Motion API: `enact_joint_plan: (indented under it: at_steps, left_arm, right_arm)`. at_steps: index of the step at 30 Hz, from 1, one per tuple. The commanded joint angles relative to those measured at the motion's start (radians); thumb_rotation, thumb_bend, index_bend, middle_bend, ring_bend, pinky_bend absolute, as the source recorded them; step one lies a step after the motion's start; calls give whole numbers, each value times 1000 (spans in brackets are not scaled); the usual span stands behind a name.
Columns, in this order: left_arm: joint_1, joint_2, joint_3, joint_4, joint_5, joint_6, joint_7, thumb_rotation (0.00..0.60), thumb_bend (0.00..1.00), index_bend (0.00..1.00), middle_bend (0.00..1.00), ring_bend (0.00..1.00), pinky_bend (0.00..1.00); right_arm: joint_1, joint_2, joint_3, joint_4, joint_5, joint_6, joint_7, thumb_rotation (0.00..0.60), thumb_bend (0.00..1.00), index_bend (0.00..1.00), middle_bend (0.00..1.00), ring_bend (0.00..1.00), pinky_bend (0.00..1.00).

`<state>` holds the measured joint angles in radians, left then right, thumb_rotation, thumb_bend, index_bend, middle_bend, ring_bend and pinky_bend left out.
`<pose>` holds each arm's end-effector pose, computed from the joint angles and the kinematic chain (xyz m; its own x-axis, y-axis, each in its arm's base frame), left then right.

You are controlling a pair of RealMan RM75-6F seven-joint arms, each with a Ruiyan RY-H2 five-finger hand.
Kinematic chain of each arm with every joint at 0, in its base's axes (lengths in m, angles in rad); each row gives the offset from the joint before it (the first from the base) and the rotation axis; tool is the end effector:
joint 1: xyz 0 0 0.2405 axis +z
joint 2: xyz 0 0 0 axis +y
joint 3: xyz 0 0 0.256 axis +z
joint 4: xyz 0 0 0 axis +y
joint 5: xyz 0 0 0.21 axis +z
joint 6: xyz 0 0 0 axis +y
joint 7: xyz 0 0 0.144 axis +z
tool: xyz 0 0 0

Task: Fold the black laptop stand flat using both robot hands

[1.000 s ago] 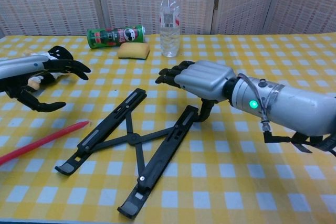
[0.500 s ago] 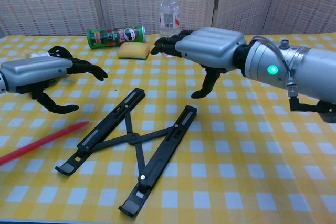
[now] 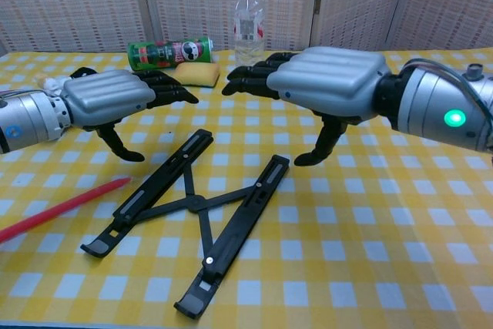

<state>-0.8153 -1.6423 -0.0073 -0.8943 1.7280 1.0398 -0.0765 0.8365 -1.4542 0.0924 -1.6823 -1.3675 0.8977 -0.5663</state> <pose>-0.1840 0.3767 -0.0207 0.7053 -0.0111 0.7088 0.5017 -0.6985 -0.5102 -0.0836 -0.2979 -0.0180 0.7002 -0.0542 0.7119 -0.5022 -0.7462 0.4371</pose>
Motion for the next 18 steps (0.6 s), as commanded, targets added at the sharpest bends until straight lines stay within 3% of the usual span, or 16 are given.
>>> enact_joint_plan:
  at_steps: [1, 8, 11, 14, 15, 18]
  left_arm:
    - [-20, -49, 12, 73, 16, 17, -7, 600, 207, 87, 117, 31, 0]
    - [-42, -95, 26, 142, 4, -16, -25, 600, 181, 85, 114, 31, 0]
    - [-46, -106, 29, 153, -5, -20, -43, 600, 182, 84, 114, 31, 0]
    - [-50, -111, 36, 158, -6, -19, -46, 600, 182, 83, 110, 29, 0]
    - [-50, -113, 38, 159, -7, -21, -46, 600, 182, 82, 109, 27, 0]
    - [-52, -116, 42, 159, -13, -24, -49, 600, 181, 80, 106, 23, 0]
  right_arm:
    - [-2, -19, -18, 5, -20, 0, -4, 588, 231, 0, 0, 0, 0]
    - [-12, -89, -48, 60, -76, 35, -28, 588, 231, 0, 0, 0, 0]
    - [-27, -129, -58, 100, -139, 98, -53, 588, 231, 0, 16, 66, 0]
    - [-39, -168, -62, 159, -206, 162, -70, 589, 231, 69, 238, 265, 59]
    - [-39, -177, -62, 174, -216, 170, -69, 589, 231, 159, 352, 370, 139]
    - [-36, -201, -62, 217, -232, 167, -58, 589, 231, 342, 535, 570, 361]
